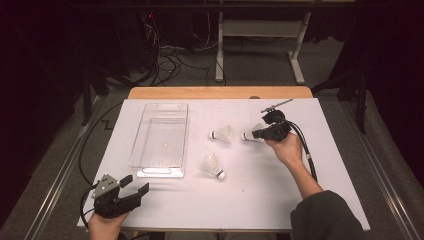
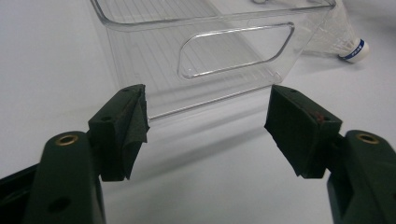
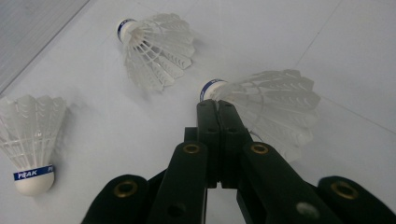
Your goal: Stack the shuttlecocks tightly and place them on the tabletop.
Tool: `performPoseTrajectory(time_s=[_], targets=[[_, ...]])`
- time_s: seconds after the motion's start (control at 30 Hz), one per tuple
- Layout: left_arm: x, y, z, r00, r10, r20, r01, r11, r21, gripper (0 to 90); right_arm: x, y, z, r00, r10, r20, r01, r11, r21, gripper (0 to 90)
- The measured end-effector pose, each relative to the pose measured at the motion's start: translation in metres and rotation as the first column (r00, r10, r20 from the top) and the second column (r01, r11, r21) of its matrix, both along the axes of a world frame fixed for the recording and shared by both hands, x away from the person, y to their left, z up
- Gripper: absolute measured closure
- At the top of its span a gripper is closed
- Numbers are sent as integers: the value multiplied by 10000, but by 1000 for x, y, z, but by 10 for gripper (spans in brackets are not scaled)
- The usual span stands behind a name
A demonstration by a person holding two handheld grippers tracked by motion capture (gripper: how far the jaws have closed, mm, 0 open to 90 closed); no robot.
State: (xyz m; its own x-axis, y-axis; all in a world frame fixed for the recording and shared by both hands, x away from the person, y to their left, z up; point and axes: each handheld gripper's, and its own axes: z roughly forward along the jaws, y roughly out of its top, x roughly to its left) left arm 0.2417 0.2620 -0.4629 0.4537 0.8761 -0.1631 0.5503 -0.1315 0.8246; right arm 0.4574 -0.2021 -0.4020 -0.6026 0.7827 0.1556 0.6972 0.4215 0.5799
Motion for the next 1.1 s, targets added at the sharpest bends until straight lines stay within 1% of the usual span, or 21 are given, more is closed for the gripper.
performPoseTrajectory(time_s=[0.27, 0.57, 0.83, 0.93, 1.1], targets=[[0, 0, 0, 10000, 26, 47, -26, 10000, 29, 309, 0, 5, 3, 9998, 112, 151, -117, 9993, 342, 900], [0, 0, 0, 10000, -9, 28, 9, 10000, 26, 309, 2, 15, 3, 9992, 334, 213, -344, 9982, 501, 900], [0, -1, 0, 10000, -28, 44, 27, 10000, 87, 309, 5, 25, -2, 9986, 511, 135, -519, 9963, 691, 900], [0, -1, 0, 10000, -14, 39, 14, 9999, 108, 309, 6, 28, -4, 9988, 491, 54, -494, 9955, 805, 900], [1, -1, 0, 10000, -16, 16, 16, 9999, 105, 309, 8, 33, -3, 9983, 574, 103, -581, 9941, 913, 900]])
